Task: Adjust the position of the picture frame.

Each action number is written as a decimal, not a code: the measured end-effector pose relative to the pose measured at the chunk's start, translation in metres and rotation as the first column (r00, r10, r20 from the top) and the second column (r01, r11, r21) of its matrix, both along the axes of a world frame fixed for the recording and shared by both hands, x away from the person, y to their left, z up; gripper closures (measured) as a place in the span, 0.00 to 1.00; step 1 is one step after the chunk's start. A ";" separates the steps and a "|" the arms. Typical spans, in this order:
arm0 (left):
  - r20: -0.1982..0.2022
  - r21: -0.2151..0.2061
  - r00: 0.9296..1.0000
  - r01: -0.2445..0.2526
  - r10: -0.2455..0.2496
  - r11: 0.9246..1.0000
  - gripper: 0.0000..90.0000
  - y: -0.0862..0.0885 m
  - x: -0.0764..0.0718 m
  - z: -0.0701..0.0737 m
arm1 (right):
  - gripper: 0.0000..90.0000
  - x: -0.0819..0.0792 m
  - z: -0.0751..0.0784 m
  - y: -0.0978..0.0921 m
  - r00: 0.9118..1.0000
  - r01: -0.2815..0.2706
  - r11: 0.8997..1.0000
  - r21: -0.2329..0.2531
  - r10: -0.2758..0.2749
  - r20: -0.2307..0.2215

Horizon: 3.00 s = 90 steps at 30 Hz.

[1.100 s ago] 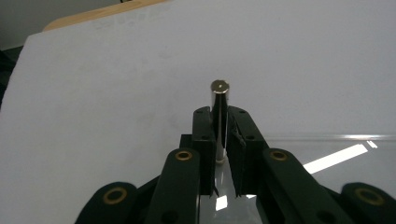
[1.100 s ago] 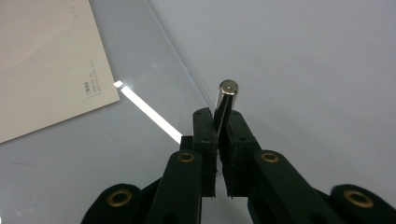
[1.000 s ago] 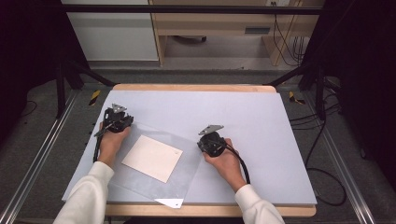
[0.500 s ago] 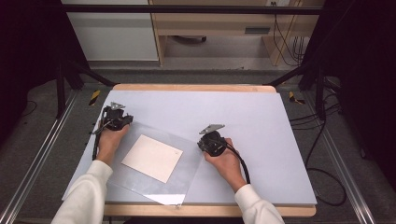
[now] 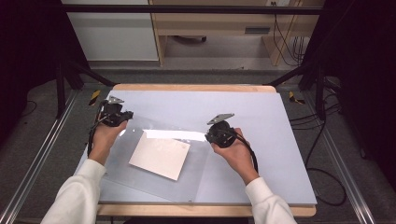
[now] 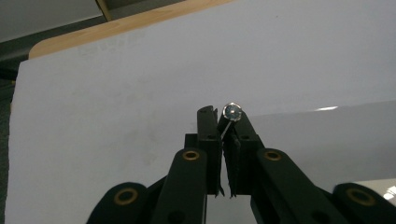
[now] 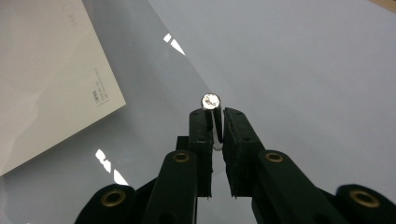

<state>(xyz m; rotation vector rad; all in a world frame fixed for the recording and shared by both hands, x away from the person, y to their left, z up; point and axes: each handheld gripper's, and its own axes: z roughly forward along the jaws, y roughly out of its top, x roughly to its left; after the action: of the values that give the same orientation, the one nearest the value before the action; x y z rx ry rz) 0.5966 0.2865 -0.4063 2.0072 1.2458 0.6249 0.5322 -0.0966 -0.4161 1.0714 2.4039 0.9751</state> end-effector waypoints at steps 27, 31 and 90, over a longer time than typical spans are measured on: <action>-0.035 0.050 0.991 0.131 -0.129 0.990 0.94 -0.086 -0.043 0.030 | 0.91 0.008 0.061 -0.096 0.995 0.095 0.994 -0.054 -0.096 -0.022; -0.056 0.054 0.989 0.141 -0.138 0.989 0.94 -0.090 -0.044 0.024 | 0.91 0.012 0.057 -0.102 0.993 0.110 0.992 -0.059 -0.112 -0.035; -0.064 0.023 0.995 0.084 -0.082 0.996 0.94 -0.097 -0.021 -0.051 | 0.94 0.033 -0.045 -0.102 0.974 0.225 0.974 0.017 -0.225 0.004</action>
<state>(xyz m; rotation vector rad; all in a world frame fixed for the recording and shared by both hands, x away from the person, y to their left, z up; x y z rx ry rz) 0.5753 0.1896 -0.4574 2.1031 1.1897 0.5431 0.5652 -0.1990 -0.4613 1.3113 2.2129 0.9195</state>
